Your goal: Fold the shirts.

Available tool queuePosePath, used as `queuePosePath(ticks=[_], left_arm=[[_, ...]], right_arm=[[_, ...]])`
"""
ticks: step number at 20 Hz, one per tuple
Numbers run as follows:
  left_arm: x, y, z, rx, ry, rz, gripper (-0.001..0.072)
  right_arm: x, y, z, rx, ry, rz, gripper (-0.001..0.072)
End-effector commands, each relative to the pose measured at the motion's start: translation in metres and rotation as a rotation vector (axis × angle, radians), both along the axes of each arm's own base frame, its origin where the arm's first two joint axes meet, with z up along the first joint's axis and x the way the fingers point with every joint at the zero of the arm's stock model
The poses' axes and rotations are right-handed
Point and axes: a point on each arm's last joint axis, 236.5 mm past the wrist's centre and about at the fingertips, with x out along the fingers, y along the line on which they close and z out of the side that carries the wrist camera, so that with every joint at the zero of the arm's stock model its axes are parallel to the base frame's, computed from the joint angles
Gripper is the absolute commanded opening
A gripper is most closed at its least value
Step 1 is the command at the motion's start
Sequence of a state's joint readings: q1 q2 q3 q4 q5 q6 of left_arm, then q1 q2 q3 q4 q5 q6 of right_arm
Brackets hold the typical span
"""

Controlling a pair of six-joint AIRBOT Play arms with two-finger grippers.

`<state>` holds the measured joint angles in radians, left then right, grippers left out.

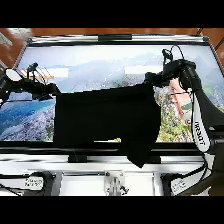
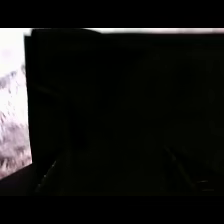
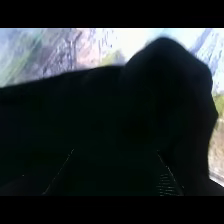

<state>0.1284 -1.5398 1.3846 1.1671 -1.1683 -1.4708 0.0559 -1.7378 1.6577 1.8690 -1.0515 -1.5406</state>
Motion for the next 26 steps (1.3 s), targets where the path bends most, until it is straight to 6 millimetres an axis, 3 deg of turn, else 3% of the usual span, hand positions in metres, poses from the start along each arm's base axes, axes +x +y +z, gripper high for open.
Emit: queuePosePath(ticks=[1, 3, 6, 8, 11, 15, 16, 26], left_arm=[[-0.057, 0.009, -0.005, -0.058, 0.272, -0.019, 0.0665], [-0.101, 0.024, 0.003, -0.083, 0.415, -0.044, 0.0664], [-0.154, 0.03, -0.003, -0.103, 0.423, -0.035, 0.0664], [-0.191, 0.03, -0.031, -0.115, 0.407, 0.027, 0.0664], [-0.227, 0.02, -0.058, -0.219, 0.373, 0.074, 0.0664], [-0.231, 0.028, -0.068, -0.25, 0.348, 0.125, 0.0649], [-0.231, 0.028, -0.071, -0.25, 0.351, 0.126, 0.061], [-0.226, 0.011, -0.092, -0.222, 0.376, 0.059, 0.0598]], right_arm=[[-0.048, -0.056, 0.016, -0.2, 0.15, 0.081, 0.0589], [-0.087, -0.112, 0.034, -0.298, 0.265, 0.03, 0.0589], [-0.134, -0.152, 0.046, -0.182, 0.363, -0.062, 0.0588], [-0.159, -0.164, 0.042, -0.075, 0.381, -0.12, 0.0589], [-0.187, -0.147, 0.034, 0.131, 0.38, -0.113, 0.0589], [-0.204, -0.137, 0.017, 0.204, 0.42, -0.11, 0.0589], [-0.203, -0.136, 0.015, 0.204, 0.416, -0.111, 0.0588], [-0.197, -0.138, 0.014, 0.197, 0.393, -0.121, 0.0588]])
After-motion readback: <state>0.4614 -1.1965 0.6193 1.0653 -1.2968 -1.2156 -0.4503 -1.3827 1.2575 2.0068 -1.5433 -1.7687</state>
